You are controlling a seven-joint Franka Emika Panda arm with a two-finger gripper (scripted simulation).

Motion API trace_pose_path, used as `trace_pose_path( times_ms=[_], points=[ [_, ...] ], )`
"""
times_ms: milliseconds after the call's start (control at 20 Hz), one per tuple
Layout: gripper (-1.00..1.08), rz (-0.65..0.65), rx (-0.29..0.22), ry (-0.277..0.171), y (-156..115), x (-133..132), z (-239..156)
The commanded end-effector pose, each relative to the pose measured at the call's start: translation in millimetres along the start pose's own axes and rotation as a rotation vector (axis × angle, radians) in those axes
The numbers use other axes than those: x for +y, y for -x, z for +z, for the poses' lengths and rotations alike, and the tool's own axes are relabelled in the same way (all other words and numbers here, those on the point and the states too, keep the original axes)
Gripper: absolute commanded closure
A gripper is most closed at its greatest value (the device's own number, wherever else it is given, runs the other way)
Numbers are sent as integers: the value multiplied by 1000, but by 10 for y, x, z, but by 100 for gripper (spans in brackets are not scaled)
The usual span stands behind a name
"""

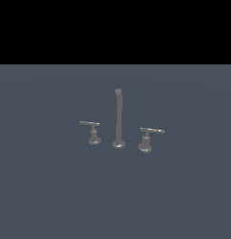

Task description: Turn on the faucet by rotating a designated handle.

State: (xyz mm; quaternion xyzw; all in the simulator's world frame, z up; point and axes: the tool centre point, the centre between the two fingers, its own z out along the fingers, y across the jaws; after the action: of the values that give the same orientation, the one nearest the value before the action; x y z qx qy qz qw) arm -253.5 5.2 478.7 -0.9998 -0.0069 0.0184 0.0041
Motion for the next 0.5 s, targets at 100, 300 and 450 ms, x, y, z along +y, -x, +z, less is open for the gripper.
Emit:
trace_pose_path(
  times_ms=[100, 300, 450],
  points=[
    [108, 1, -2, -4, 3, -5, 4],
    [108, 9, -16, -31, 24, -37, 28],
    [108, 11, -22, -42, 37, -50, 37]
  ],
)
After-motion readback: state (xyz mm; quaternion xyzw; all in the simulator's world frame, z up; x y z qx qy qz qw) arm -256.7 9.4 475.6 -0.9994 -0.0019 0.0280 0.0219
